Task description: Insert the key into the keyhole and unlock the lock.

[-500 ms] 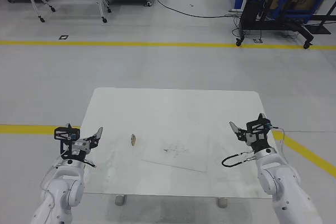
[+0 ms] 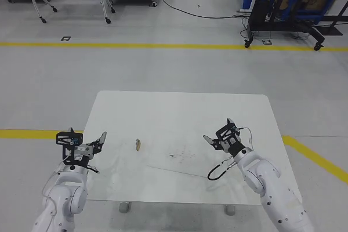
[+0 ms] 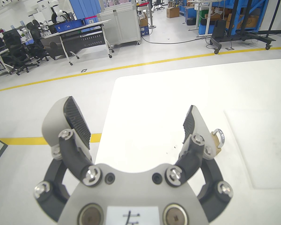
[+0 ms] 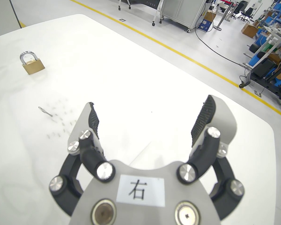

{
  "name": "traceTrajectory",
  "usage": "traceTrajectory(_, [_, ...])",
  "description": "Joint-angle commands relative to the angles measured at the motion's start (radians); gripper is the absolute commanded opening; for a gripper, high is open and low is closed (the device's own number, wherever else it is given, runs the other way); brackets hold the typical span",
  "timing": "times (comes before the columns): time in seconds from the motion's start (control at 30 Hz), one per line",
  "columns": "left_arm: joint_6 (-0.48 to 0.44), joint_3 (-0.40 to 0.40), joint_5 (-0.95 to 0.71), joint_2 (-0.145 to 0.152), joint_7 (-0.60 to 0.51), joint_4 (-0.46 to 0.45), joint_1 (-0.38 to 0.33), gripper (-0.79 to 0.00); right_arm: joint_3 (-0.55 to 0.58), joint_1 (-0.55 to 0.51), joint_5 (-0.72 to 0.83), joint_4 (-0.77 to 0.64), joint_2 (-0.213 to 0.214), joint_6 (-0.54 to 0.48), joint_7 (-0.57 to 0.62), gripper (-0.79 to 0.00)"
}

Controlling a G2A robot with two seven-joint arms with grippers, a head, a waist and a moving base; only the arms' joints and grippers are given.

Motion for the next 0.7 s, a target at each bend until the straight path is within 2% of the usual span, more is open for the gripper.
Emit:
traceTrajectory(0.0, [0.000, 0.000, 0.000, 0.000, 0.000, 0.000, 0.000, 0.000, 0.000, 0.000, 0.000, 0.000, 0.000, 0.000, 0.000, 0.000])
traceTrajectory(0.13, [0.000, 0.000, 0.000, 0.000, 0.000, 0.000, 0.000, 0.000, -0.012, 0.003, -0.007, 0.008, 0.000, -0.020, 0.010, 0.000])
traceTrajectory(0.23, [0.000, 0.000, 0.000, 0.000, 0.000, 0.000, 0.000, 0.000, -0.063, 0.054, -0.024, 0.037, -0.004, -0.097, 0.029, 0.000])
traceTrajectory(0.4, [0.000, 0.000, 0.000, 0.000, 0.000, 0.000, 0.000, 0.000, -0.186, 0.140, -0.100, 0.073, -0.020, -0.154, 0.067, 0.000])
traceTrajectory(0.5, [0.000, 0.000, 0.000, 0.000, 0.000, 0.000, 0.000, 0.000, -0.255, 0.189, -0.108, 0.112, -0.032, -0.207, 0.060, 0.000])
traceTrajectory(0.6, [0.000, 0.000, 0.000, 0.000, 0.000, 0.000, 0.000, 0.000, -0.292, 0.238, -0.077, 0.167, -0.039, -0.304, 0.011, 0.000])
traceTrajectory(0.63, [0.000, 0.000, 0.000, 0.000, 0.000, 0.000, 0.000, 0.000, -0.301, 0.251, -0.075, 0.184, -0.040, -0.335, -0.008, -0.018])
traceTrajectory(0.67, [0.000, 0.000, 0.000, 0.000, 0.000, 0.000, 0.000, 0.000, -0.310, 0.264, -0.077, 0.199, -0.041, -0.367, -0.029, -0.132])
